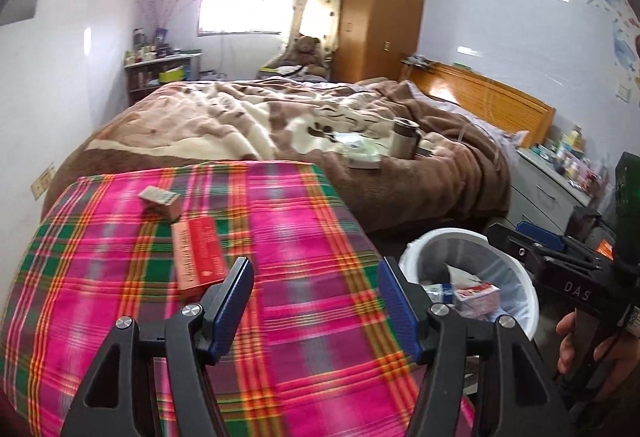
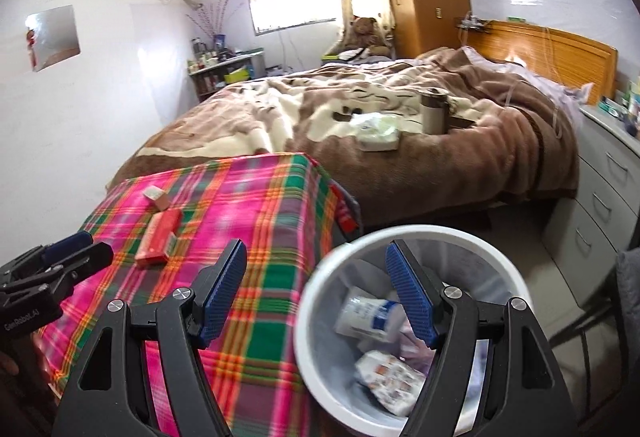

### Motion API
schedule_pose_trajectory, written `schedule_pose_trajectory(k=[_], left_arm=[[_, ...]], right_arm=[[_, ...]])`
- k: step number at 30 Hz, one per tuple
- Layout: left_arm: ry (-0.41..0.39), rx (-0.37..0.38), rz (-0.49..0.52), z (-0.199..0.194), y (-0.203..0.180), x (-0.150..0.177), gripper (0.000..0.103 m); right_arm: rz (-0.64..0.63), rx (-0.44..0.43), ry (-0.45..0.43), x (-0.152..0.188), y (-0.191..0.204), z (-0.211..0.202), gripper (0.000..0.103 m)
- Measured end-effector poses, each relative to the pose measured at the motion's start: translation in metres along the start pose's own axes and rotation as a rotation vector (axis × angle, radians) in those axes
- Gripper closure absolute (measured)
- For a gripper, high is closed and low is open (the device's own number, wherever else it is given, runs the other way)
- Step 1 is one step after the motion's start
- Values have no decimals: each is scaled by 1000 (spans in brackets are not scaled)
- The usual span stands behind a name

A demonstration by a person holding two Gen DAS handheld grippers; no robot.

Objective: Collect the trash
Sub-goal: 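Move both open grippers away from the bin toward the plaid cloth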

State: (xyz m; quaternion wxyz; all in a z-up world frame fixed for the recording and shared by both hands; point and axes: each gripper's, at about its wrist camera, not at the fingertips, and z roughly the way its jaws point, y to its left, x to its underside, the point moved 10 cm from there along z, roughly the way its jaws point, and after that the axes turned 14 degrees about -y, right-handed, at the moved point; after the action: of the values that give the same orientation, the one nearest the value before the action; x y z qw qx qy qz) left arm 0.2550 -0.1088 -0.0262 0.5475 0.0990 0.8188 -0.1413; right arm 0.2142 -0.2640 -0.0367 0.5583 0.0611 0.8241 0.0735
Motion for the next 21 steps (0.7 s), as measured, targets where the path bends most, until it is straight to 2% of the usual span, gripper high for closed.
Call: schedule_pose_trajectory(k=[14, 21], left_arm=[[0, -114, -40, 1, 73, 1, 39], [31, -152, -85, 19, 107, 8, 35]], right_arm=[[-55, -93, 23, -5, 52, 32, 29], [-98, -148, 35, -14, 83, 65, 29]])
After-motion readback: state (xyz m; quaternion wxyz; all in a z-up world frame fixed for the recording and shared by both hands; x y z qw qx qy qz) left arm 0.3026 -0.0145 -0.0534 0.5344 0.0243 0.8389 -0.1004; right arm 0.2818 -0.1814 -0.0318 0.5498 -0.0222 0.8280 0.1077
